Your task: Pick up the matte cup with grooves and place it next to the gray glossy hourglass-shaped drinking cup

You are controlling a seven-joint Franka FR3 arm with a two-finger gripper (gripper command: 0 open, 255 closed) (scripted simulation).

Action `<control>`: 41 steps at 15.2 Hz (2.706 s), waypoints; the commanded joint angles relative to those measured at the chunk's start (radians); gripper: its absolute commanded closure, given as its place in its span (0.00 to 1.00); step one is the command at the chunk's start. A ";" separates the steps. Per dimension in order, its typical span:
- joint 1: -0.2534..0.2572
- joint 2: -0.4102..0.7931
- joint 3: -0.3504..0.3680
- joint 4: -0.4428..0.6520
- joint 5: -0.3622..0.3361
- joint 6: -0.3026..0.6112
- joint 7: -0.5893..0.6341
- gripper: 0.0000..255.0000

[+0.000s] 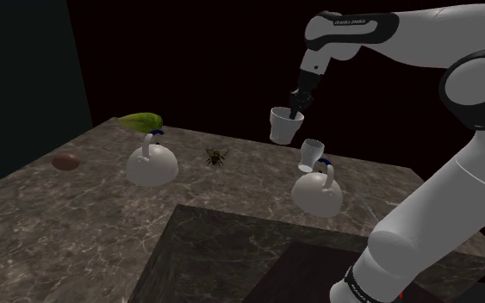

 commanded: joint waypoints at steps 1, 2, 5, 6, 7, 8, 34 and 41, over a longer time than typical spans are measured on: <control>-0.019 0.002 -0.027 0.005 -0.007 -0.009 -0.046 1.00; -0.029 0.006 -0.041 0.010 -0.010 -0.014 -0.069 1.00; -0.029 0.002 -0.040 -0.034 -0.010 0.026 -0.073 1.00; -0.029 0.001 -0.040 -0.048 -0.010 0.039 -0.075 1.00; -0.029 0.001 -0.040 -0.062 -0.010 0.053 -0.077 1.00; -0.030 0.000 -0.040 -0.076 -0.010 0.066 -0.078 1.00; -0.029 0.070 -0.048 -0.355 0.022 0.407 -0.142 1.00; -0.028 0.115 -0.050 -0.405 0.044 0.498 -0.169 1.00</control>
